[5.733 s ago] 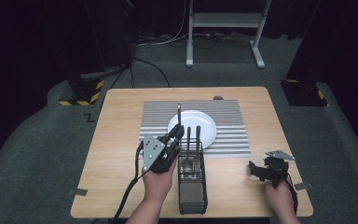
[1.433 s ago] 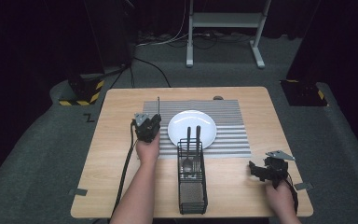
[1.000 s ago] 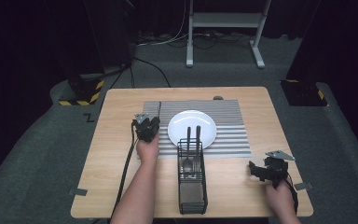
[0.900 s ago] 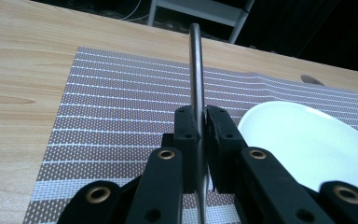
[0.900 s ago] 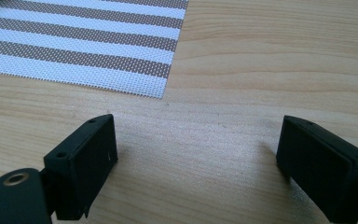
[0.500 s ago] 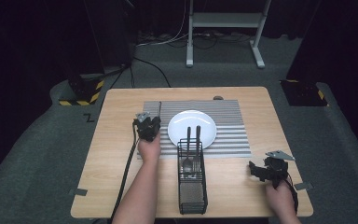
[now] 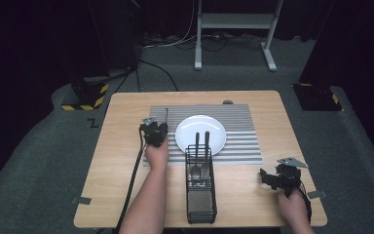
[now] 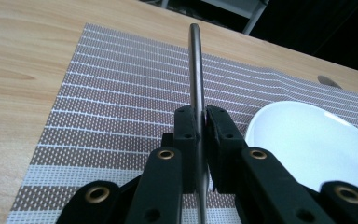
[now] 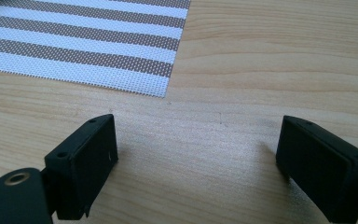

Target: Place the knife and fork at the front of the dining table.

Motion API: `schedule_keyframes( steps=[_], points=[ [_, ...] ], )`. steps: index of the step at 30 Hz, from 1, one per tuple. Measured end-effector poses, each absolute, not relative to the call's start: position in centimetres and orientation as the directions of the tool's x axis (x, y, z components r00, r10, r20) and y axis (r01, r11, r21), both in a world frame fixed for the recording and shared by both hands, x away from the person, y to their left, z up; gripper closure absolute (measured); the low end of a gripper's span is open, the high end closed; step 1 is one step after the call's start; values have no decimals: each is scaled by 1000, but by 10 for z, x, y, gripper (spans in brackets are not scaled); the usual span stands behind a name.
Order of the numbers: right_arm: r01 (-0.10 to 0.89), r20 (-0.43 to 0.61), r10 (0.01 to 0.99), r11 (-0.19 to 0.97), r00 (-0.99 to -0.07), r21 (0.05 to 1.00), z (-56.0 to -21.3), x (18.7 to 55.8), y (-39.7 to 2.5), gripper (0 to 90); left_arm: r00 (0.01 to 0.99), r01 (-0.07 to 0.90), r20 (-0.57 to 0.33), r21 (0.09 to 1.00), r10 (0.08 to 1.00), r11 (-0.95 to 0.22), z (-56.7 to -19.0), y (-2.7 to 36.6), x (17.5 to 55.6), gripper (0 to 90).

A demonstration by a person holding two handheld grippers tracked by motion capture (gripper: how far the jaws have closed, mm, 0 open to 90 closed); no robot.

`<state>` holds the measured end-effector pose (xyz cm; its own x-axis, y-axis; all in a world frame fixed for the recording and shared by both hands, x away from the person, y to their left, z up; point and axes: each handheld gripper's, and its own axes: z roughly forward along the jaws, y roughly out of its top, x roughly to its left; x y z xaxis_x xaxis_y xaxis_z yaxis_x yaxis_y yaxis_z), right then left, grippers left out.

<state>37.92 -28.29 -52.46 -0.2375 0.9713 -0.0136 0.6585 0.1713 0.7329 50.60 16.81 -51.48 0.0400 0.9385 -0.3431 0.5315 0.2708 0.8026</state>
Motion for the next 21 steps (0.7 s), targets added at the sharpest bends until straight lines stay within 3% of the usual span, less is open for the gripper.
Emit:
schedule_keyframes(
  steps=[7,21],
  points=[
    [659,-14,971,171,-238,733,-525,379,-283,120,48,493,-349,823,936,281,-506,169,505,797],
    [658,-13,971,173,-241,733,-525,379,-283,121,66,474,-247,860,967,187,-492,174,488,702]
  ],
)
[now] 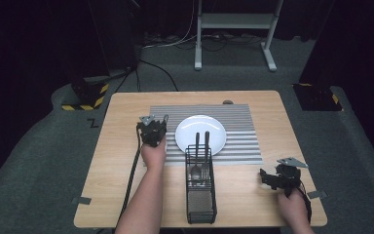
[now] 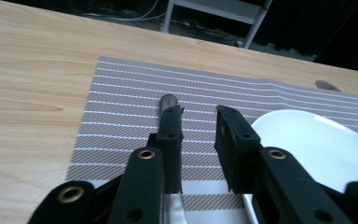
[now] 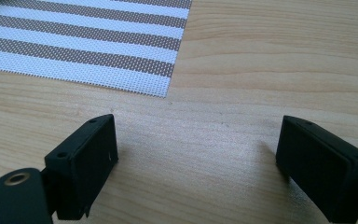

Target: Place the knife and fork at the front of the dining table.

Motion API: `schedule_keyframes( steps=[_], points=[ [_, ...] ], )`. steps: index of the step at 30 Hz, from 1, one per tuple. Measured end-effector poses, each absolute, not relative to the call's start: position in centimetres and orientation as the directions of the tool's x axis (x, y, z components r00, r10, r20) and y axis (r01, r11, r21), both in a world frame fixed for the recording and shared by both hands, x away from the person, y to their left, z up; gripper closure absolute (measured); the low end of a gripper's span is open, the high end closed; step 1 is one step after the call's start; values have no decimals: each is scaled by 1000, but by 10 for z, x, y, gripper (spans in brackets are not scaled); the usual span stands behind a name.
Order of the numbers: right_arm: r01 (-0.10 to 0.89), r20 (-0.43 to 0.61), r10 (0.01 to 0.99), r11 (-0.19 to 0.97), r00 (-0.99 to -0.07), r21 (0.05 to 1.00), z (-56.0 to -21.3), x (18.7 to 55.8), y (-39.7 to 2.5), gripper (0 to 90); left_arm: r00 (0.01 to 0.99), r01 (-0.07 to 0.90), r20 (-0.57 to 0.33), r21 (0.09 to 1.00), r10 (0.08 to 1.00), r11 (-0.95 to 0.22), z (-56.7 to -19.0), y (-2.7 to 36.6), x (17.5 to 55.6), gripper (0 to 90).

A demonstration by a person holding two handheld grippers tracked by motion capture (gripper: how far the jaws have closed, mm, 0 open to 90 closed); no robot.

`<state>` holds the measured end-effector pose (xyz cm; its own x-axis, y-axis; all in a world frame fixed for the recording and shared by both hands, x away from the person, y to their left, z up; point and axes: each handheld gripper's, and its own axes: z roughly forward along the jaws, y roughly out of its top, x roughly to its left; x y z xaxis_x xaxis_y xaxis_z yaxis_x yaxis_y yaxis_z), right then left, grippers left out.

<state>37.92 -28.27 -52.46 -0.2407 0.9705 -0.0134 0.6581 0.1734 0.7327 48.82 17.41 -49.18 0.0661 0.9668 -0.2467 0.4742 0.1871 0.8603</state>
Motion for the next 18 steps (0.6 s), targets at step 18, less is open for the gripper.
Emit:
schedule_keyframes(
  steps=[18],
  points=[
    [655,-13,965,188,-262,732,-525,379,-282,123,143,503,-135,863,980,46,-500,188,416,375]
  ],
)
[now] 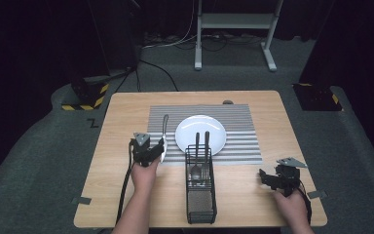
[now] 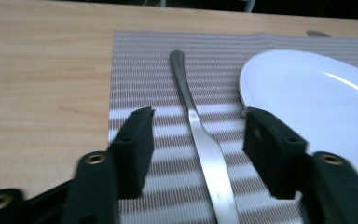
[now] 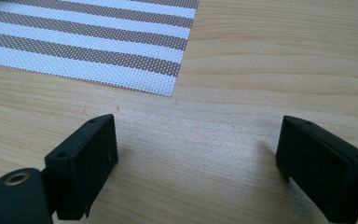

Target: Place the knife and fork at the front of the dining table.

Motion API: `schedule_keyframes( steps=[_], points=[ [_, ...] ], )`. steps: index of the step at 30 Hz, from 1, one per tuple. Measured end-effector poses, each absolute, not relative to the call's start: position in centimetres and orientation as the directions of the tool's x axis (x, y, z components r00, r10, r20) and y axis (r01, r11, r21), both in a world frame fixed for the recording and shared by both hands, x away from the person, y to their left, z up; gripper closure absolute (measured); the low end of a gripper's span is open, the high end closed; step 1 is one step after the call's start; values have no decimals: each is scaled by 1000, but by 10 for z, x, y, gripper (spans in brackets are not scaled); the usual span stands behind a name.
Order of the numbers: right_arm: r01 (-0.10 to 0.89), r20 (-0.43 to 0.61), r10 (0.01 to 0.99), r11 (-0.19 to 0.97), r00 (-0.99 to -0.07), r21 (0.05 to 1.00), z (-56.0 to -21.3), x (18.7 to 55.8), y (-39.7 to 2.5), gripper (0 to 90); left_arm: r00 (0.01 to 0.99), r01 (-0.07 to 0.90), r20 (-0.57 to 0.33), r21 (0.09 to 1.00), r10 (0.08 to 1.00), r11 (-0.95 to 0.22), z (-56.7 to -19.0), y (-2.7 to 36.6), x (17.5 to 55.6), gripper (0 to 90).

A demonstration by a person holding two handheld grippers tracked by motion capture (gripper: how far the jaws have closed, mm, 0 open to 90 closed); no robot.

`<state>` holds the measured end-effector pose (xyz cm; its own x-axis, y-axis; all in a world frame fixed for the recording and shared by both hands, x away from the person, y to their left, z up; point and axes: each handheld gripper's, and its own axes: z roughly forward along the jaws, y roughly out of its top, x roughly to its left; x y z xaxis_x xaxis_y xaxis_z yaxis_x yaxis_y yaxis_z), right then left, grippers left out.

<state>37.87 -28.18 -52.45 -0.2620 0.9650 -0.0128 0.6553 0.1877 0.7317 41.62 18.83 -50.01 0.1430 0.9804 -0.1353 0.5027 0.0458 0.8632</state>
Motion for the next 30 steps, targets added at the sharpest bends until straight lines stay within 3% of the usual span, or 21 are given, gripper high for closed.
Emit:
schedule_keyframes(
  steps=[7,10,16,30],
  points=[
    [648,-15,962,196,-274,736,-524,377,-280,134,176,543,-64,838,982,-43,-505,199,388,131],
    [631,-33,950,232,-311,740,-524,374,-278,136,178,562,-19,823,984,-85,-509,208,374,128],
    [586,-51,945,242,-322,774,-522,368,-277,137,196,659,-62,747,979,-85,-519,224,352,20],
    [416,-39,908,229,-417,880,-491,341,-246,121,178,693,-3,710,984,-123,-530,226,336,9]
  ],
)
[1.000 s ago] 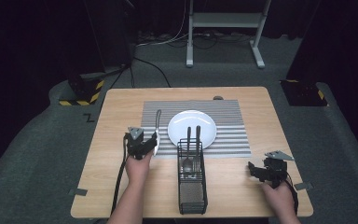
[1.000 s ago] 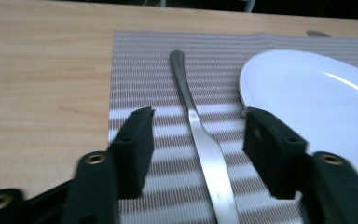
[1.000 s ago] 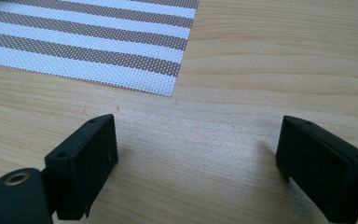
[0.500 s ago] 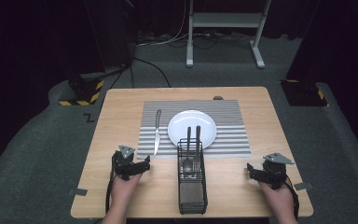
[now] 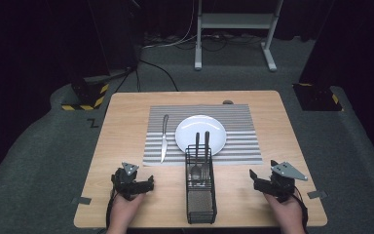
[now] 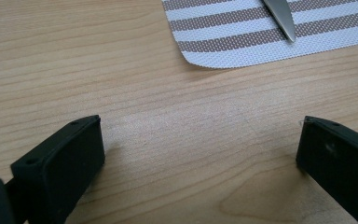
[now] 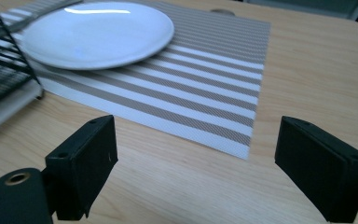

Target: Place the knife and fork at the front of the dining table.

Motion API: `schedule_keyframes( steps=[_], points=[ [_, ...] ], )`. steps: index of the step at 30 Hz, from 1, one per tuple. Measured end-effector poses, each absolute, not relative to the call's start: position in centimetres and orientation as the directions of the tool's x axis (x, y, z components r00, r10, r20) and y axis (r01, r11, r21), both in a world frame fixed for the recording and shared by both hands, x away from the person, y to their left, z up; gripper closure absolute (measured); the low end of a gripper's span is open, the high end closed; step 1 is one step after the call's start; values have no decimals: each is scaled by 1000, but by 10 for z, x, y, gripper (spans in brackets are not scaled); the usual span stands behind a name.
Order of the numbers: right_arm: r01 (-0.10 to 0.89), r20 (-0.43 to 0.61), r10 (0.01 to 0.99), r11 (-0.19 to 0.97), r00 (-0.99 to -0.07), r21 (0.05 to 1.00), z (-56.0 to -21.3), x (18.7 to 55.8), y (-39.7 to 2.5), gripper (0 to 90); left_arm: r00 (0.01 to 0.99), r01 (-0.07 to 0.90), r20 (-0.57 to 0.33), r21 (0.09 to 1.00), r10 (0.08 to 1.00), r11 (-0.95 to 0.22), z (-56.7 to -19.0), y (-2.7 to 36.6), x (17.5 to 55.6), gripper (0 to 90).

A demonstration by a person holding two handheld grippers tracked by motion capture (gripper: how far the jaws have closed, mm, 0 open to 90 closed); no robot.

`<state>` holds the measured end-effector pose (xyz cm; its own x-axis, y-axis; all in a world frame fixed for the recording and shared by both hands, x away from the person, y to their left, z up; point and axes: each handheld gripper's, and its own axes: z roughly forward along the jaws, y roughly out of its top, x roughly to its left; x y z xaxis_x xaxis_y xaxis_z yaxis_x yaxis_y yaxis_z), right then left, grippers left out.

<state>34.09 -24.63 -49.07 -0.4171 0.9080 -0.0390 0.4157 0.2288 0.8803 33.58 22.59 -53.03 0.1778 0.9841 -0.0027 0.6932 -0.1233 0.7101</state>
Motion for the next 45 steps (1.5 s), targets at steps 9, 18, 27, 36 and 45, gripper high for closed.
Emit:
schedule_keyframes(
  steps=[9,18,27,36,45],
  points=[
    [358,-49,905,216,-422,908,-472,337,-217,109,190,694,-6,708,982,-130,-530,227,336,5],
    [314,-21,908,167,-419,935,-453,343,-188,118,192,693,-5,709,981,-132,-530,227,336,6],
    [264,-12,871,162,-491,951,-435,348,-155,125,188,693,-3,709,982,-130,-530,227,336,7],
    [197,-9,839,138,-543,971,-421,353,-124,267,188,693,-3,709,982,-131,-530,227,336,8],
    [139,-38,832,137,-553,981,-418,362,-100,575,189,693,-5,709,982,-130,-530,227,335,9]
  ],
)
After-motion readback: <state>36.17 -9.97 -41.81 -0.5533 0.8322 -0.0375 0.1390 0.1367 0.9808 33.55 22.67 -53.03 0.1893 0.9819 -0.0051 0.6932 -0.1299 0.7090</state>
